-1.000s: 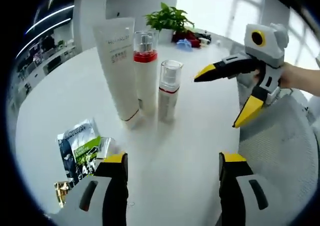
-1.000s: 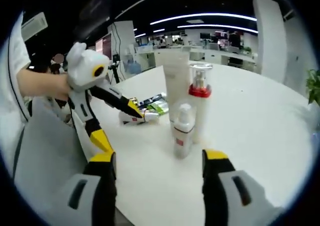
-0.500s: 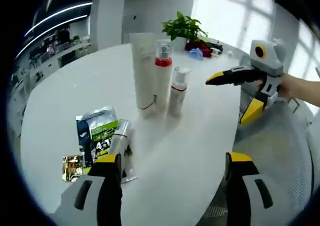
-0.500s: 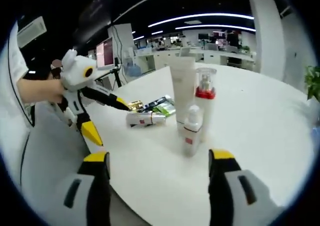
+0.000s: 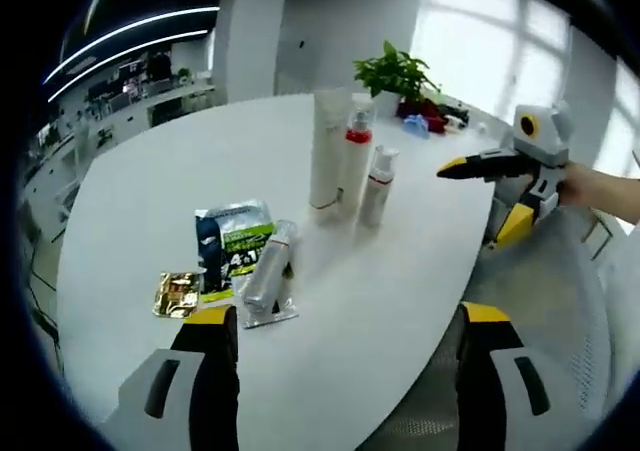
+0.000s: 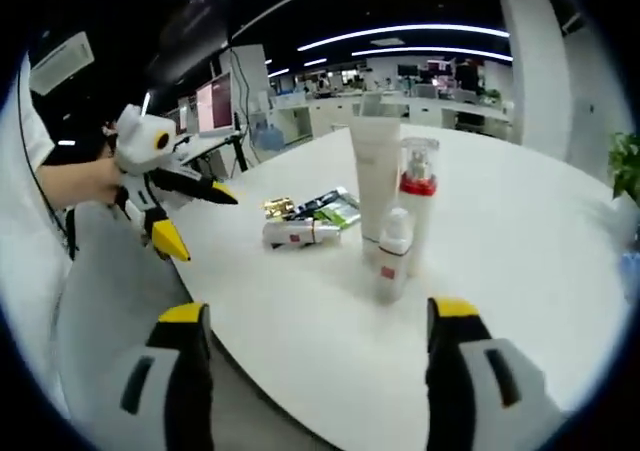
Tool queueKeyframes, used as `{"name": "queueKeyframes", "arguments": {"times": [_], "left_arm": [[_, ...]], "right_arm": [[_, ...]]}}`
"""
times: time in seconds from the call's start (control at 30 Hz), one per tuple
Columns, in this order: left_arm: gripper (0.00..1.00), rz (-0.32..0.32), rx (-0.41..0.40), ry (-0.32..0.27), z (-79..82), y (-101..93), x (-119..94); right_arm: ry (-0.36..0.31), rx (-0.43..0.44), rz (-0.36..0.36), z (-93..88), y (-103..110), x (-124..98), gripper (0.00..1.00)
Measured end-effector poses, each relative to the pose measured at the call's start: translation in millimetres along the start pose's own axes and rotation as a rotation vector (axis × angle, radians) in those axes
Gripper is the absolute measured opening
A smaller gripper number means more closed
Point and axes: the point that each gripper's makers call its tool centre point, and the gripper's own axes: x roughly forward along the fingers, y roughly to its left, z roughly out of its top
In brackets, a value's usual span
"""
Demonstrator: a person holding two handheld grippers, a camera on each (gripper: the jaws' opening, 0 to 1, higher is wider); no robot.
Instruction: Arrange the skincare products in the storage area until every visible bottle or jar stands upright without overlapping.
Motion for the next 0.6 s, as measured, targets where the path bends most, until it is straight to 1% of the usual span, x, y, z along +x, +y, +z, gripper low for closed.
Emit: {"name": "queueKeyframes", "arguments": {"times": [0.07, 0.27, 0.5, 0.6], "left_arm": [[0.89, 0.012, -0.023, -0.005, -2.7, 1.9, -5.1], [0.93, 0.046, -0.054, -0.02, -8.3, 7.2, -15.9], [0.97, 0.073, -0.067, -0.032, -7.6, 13.5, -26.2], [0.97, 0.074, -0.084, -0.039, -6.6, 14.9, -28.4]], "right_arm": [[-0.001, 0.006, -0.003, -0.5, 0.4, -2.1, 0.91], [-0.004, 0.007, -0.011, -0.3, 1.8, -8.6, 0.94], [-0.008, 0.014, -0.025, -0.5, 0.3, -13.7, 0.97], [-0.009, 0.016, -0.027, -1.1, 0.2, -13.6, 0.98]]}}
